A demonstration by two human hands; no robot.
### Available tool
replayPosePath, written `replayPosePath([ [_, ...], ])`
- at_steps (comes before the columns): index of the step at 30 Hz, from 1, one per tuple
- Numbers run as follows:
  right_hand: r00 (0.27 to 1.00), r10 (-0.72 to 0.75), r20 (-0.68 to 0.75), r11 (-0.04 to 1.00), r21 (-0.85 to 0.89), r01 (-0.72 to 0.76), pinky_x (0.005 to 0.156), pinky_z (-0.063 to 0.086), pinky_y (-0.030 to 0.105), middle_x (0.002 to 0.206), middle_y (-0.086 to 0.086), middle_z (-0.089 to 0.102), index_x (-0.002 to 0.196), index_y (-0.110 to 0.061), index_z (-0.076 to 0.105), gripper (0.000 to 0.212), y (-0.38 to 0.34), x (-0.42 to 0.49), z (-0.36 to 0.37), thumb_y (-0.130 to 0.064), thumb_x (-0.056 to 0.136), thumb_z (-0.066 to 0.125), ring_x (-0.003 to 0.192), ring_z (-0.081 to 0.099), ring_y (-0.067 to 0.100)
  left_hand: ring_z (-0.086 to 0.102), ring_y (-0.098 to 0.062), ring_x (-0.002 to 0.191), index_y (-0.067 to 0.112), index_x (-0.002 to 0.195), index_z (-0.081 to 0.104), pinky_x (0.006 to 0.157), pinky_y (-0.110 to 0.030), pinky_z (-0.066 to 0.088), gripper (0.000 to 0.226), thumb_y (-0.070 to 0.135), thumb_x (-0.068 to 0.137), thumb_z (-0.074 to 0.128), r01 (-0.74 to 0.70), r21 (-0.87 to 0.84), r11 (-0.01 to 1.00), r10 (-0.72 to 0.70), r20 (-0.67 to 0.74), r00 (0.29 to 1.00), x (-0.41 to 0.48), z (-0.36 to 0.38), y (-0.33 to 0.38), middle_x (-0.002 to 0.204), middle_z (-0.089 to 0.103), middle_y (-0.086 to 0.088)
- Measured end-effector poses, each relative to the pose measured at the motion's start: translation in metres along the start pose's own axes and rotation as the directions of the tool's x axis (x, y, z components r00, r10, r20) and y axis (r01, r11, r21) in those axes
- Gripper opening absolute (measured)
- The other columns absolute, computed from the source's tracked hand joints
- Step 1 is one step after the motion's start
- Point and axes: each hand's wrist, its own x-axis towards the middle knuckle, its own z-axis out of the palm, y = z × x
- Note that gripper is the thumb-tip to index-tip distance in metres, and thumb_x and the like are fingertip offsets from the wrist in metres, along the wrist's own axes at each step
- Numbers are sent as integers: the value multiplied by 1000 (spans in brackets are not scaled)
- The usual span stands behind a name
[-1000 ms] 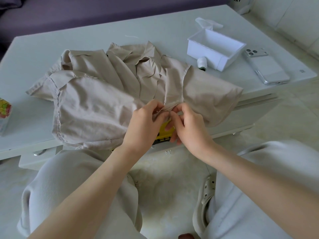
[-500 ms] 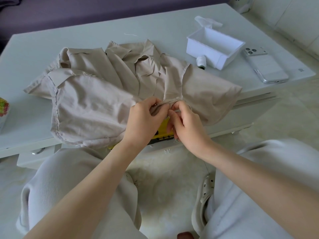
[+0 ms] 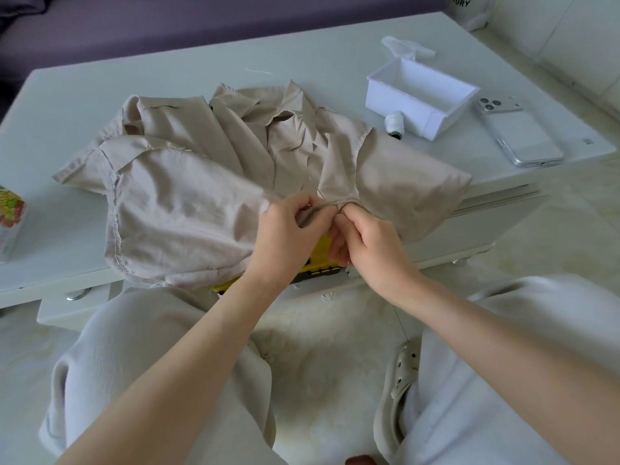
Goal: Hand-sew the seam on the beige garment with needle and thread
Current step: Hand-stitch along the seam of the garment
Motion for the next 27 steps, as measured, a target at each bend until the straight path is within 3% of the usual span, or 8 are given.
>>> replayPosePath([
  [2,1000,-15,-4,1000,12,15,52,40,12,54,-9,55,75,-19,53,29,0,0,0,-13,101,41,49,53,4,51,-14,59,3,75,63,58,-22,42,20,17,89,62,5,-18,1000,-5,2,1000,-1,1,0,69,64,-15],
  [5,999,-29,33,998,-54,31,54,40,20,53,-7,55,74,-29,50,31,0,-1,1,-20,101,41,49,49,6,58,-25,62,3,74,62,63,-32,51,17,13,89,61,17,-65,998,-19,-26,999,0,1,2,63,65,-9],
  [9,966,-21,257,957,-276,94,57,41,20,57,-7,57,86,-24,53,22,4,-6,-1,-18,101,38,51,51,6,38,-6,51,-2,75,55,49,-12,32,20,12,89,58,-7,13,1000,9,-141,990,3,-1,5,53,43,4],
  [12,813,157,561,784,-571,243,63,44,29,71,-8,52,104,-22,49,21,17,-12,-2,-5,96,39,64,53,14,38,-2,50,0,76,54,50,-9,33,19,12,90,57,-16,34,999,22,-177,984,6,-2,5,55,41,8],
  [16,676,310,669,622,-680,389,66,35,28,103,-6,58,119,-16,48,29,39,-24,-4,-2,97,36,78,49,15,39,-2,52,-2,79,55,50,-9,34,18,11,91,56,-50,34,998,54,-137,989,6,-1,4,58,44,5],
  [19,671,296,680,541,-698,469,63,37,29,113,1,63,124,-13,44,26,51,-31,-5,-8,101,35,88,61,21,40,-3,54,-3,80,55,51,-9,35,18,11,92,56,-63,34,997,66,-115,991,5,0,3,60,45,4],
  [22,679,258,688,428,-711,558,57,33,29,110,10,61,129,-10,40,29,59,-38,-5,-17,103,30,95,58,25,39,-4,55,-3,82,55,52,-10,35,18,11,92,56,-58,27,998,60,-120,991,7,1,3,62,48,1],
  [27,640,201,742,352,-664,659,92,38,36,126,13,55,139,-5,34,40,78,-44,-2,-23,104,31,117,46,28,37,-5,54,-3,84,54,51,-12,34,16,11,92,54,-29,11,1000,30,-155,987,10,-1,3,65,48,-3],
])
